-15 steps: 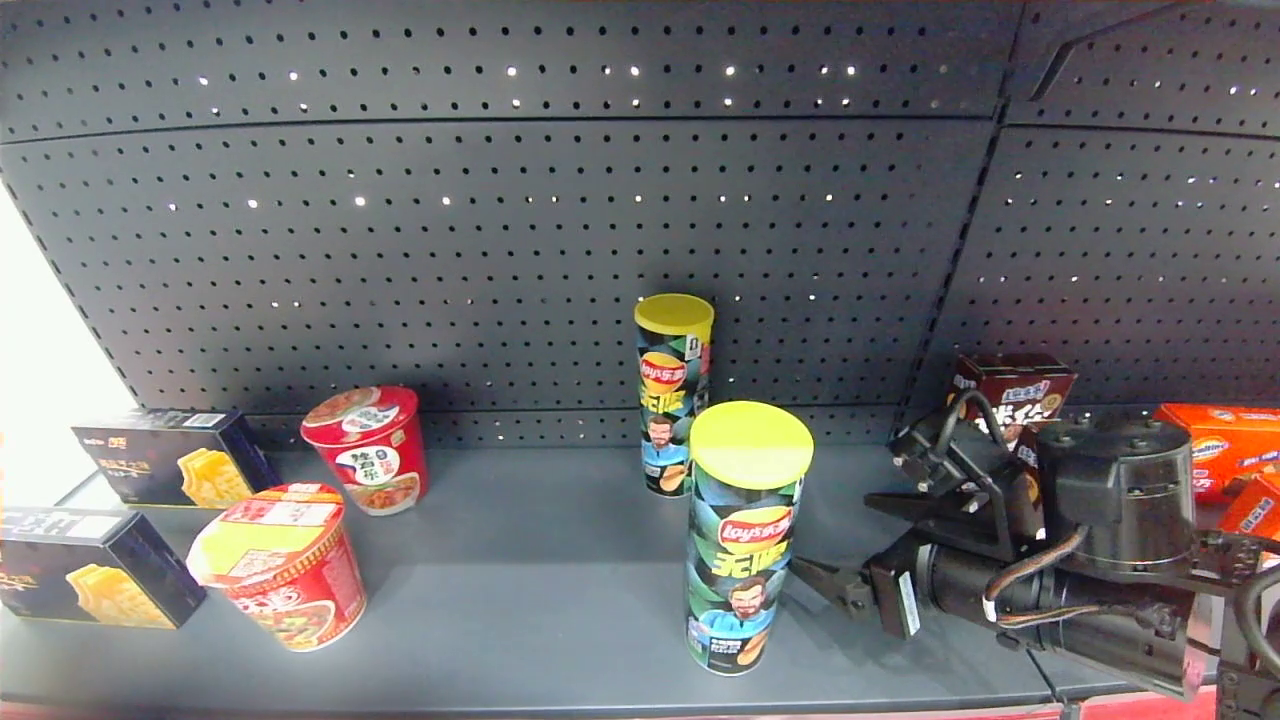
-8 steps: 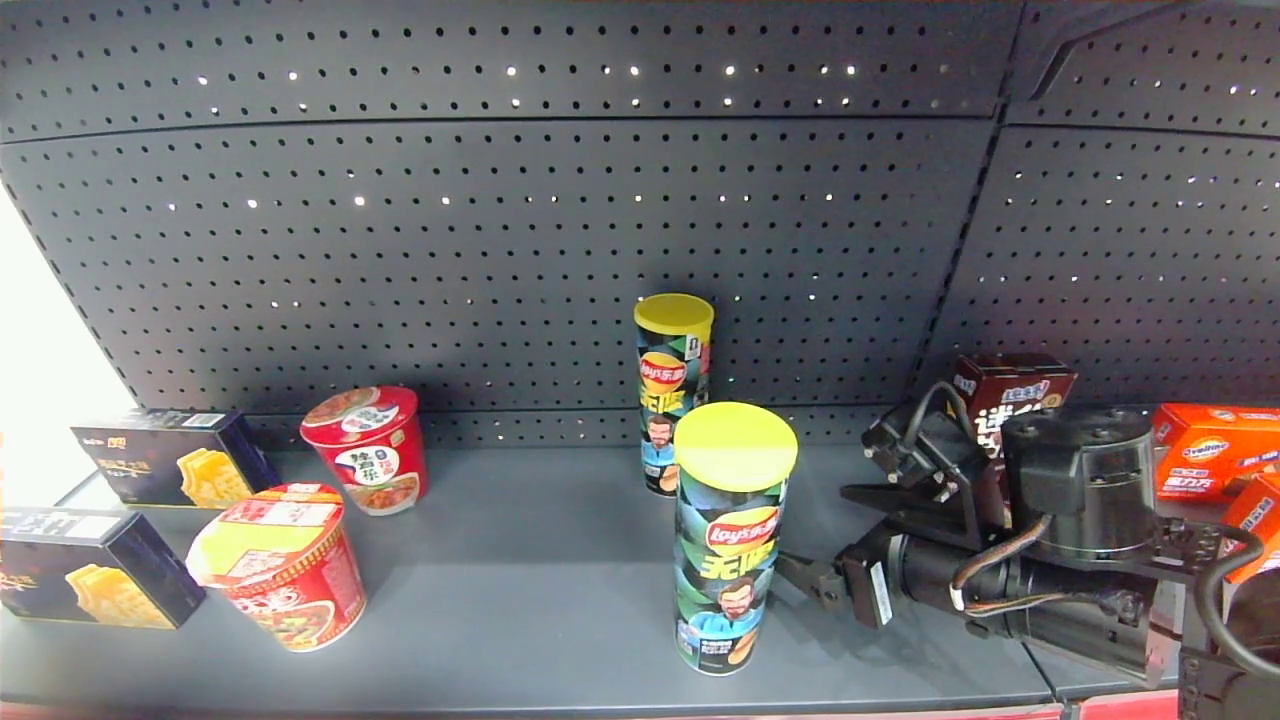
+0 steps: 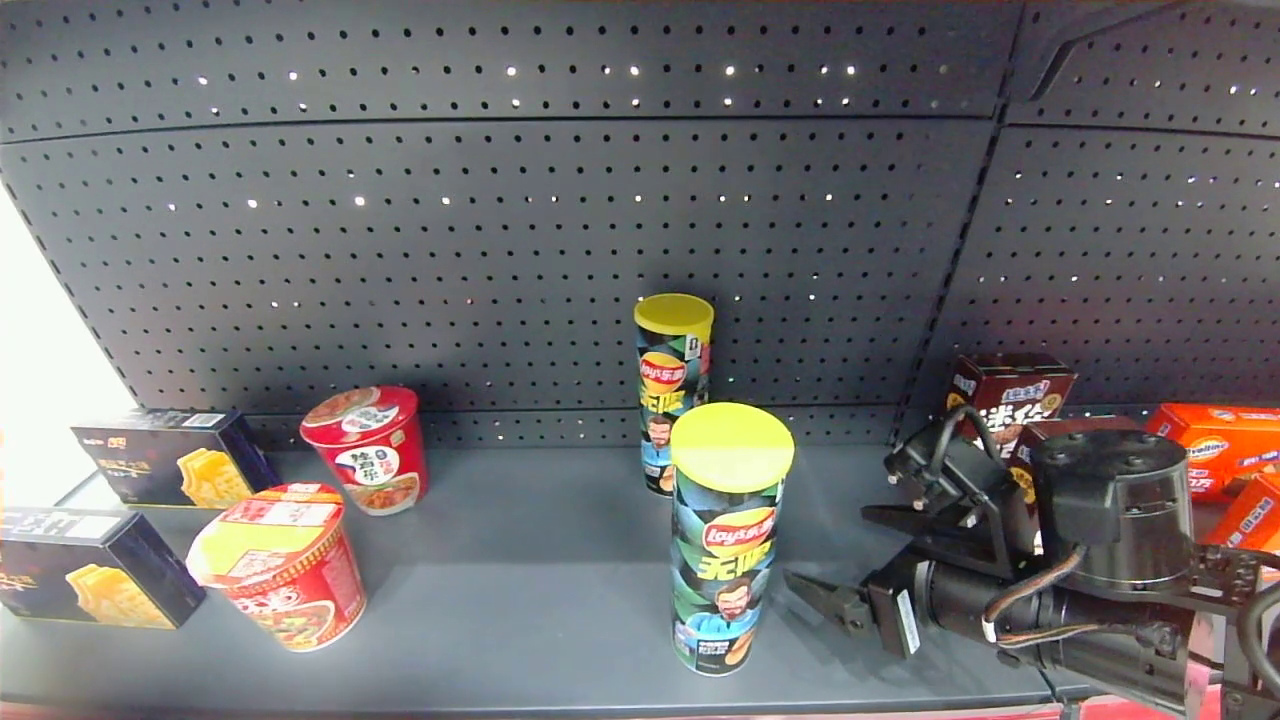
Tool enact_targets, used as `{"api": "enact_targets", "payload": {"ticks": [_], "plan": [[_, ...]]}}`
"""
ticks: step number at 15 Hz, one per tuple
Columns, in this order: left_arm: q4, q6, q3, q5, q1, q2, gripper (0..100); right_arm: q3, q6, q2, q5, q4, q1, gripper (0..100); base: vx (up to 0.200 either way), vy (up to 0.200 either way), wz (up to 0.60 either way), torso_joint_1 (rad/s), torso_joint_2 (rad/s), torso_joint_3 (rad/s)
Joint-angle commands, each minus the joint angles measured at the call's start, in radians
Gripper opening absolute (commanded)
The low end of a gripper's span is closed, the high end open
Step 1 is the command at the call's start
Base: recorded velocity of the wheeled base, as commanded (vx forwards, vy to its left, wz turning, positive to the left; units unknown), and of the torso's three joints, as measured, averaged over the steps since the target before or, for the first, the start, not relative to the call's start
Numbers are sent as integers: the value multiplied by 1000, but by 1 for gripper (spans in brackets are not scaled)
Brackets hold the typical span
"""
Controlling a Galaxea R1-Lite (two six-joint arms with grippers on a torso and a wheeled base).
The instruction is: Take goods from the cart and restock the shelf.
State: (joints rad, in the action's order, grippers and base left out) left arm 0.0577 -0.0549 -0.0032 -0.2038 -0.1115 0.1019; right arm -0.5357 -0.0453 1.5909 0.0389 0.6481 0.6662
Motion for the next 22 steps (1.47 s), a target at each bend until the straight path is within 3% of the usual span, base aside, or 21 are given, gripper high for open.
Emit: {"api": "enact_targets", "payload": {"ticks": [1, 22], "plan": [[1, -2, 0, 0, 0, 2, 100, 3, -1, -17, -1, 1, 9, 100, 0, 0, 0, 0, 0, 0], [1, -13, 0, 4, 0, 2, 100, -70, -1, 74, -2, 2, 50, 100, 0, 0, 0, 0, 0, 0]]}}
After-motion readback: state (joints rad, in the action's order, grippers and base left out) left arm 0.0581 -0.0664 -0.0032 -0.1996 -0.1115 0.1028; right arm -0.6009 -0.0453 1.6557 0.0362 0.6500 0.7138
